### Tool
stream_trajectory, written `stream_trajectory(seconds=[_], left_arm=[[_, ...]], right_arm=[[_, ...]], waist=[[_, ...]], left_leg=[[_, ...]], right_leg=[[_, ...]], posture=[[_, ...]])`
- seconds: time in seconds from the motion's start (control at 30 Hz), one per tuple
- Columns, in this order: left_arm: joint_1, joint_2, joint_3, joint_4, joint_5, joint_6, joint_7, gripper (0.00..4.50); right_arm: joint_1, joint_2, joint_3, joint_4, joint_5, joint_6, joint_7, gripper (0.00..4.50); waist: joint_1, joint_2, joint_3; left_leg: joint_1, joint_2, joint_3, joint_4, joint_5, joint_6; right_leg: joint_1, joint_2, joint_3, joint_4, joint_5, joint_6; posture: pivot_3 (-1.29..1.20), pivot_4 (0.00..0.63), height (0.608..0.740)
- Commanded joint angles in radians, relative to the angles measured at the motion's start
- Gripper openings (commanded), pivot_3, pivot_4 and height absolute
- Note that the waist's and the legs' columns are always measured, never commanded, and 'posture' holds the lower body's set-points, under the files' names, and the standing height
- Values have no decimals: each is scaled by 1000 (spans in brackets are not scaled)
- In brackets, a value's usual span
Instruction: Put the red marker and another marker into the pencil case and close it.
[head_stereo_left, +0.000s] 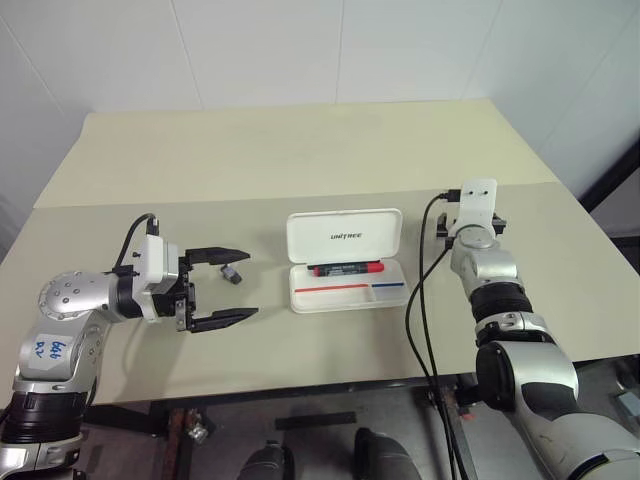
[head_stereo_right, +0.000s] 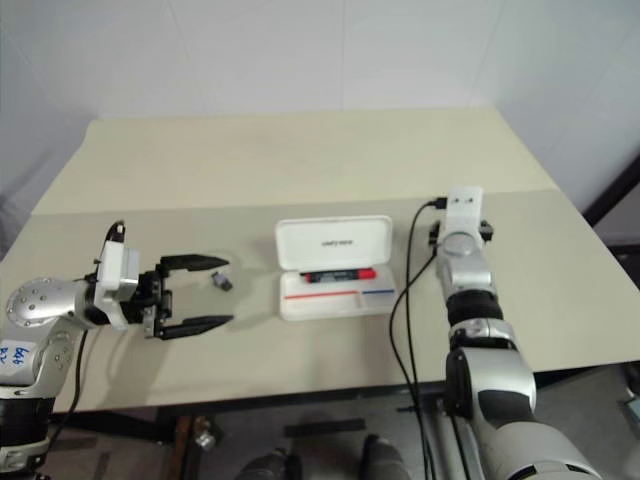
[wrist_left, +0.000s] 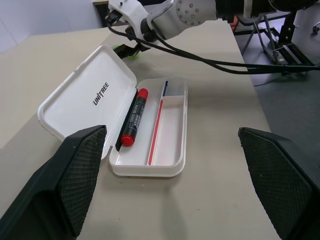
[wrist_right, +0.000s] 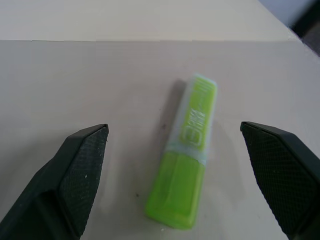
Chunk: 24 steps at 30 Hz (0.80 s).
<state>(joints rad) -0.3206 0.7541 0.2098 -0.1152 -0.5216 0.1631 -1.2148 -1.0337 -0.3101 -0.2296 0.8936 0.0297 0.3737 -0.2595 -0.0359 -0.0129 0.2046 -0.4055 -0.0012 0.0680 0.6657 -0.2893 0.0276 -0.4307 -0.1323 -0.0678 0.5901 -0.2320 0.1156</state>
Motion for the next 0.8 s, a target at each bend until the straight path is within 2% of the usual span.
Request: stream_trajectory(seconds=[0.03,0.4,0.73,0.8], left_arm=[[3,11,23,-41,-27,-3,6,4500],[3,10,22,-38,-25,-5,6,4500],[8,14,29,-46,-25,0,15,4500],[8,14,29,-47,-26,1,18,4500]], right_arm=[[-48,1,-55,23,43,13,-41,4491],[-114,10,-103,135,110,86,-36,4491],[-133,12,-82,174,104,85,-38,1142],[-136,9,-74,178,98,69,-32,1074]], waist=[[0,0,0],[-6,0,0],[-7,0,0],[-8,0,0]], left_leg=[[0,0,0,0,0,0],[0,0,0,0,0,0],[0,0,0,0,0,0],[0,0,0,0,0,0]], right_leg=[[0,0,0,0,0,0],[0,0,0,0,0,0],[1,0,0,0,0,0],[1,0,0,0,0,0]], posture=[[0,150,740],[0,150,740],[0,150,740],[0,150,740]])
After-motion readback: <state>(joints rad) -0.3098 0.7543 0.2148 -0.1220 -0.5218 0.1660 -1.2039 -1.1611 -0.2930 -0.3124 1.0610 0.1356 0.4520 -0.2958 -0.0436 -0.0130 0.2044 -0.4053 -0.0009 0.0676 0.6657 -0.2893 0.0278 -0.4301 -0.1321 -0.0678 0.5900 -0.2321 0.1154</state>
